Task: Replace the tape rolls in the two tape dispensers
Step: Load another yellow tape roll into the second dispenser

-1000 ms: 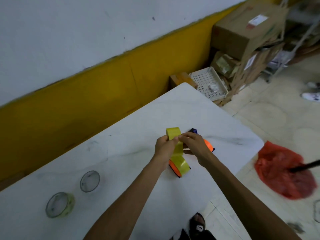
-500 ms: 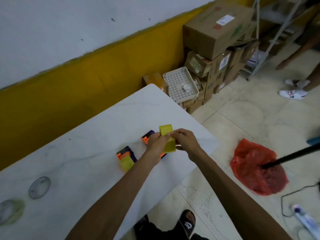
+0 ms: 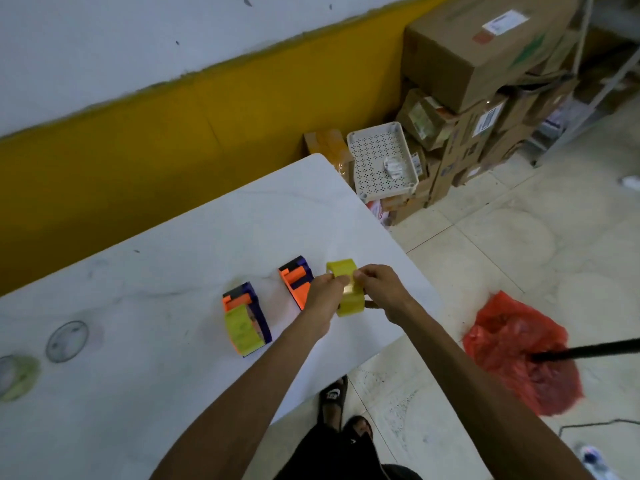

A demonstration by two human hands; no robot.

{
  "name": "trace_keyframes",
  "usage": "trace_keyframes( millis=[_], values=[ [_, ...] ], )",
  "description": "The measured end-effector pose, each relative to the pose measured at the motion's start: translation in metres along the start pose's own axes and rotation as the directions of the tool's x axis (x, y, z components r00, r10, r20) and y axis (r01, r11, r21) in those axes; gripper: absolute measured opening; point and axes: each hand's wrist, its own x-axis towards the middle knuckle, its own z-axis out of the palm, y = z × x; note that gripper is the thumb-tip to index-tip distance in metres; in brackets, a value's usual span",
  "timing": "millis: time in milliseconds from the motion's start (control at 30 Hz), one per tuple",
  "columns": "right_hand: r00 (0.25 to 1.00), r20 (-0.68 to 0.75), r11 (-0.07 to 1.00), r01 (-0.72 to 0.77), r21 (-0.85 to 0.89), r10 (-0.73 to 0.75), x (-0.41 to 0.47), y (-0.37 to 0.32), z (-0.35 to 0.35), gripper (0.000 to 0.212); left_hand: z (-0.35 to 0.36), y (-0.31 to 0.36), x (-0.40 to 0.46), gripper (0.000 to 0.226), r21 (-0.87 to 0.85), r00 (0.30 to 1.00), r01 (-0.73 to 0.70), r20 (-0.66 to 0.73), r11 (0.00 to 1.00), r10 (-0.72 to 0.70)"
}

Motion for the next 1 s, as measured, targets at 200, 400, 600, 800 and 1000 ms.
trace_keyframes(
  millis=[200,400,600,800,1000],
  values=[
    [0.997,0.079,0.995,-0.008,-0.096,0.016,0.027,-0.004,0.008,0.024,-0.033,-0.008,0.019,0.028,0.001,0.923,-0.078,-0.378,0.997,0.073],
    [0.990,0.139,0.981,0.037,-0.192,-0.010,0.047,-0.010,0.024,0.019,-0.081,-0.038,0.047,0.020,0.087,0.907,0.098,-0.418,0.991,-0.053],
    [0.964,0.260,0.970,0.105,-0.218,-0.045,0.054,-0.008,0.037,0.015,-0.070,-0.061,0.075,0.030,-0.227,0.934,0.188,-0.259,0.956,-0.246],
    [0.901,0.418,0.950,0.227,-0.217,-0.120,0.060,0.003,0.035,0.009,-0.060,-0.024,0.055,0.017,-0.311,0.919,0.166,-0.295,0.936,-0.261],
    [0.844,0.521,0.965,0.224,-0.134,-0.123,0.059,0.019,0.033,0.010,-0.054,-0.029,0.061,0.027,-0.322,0.911,0.143,-0.326,0.936,-0.251]
  ],
)
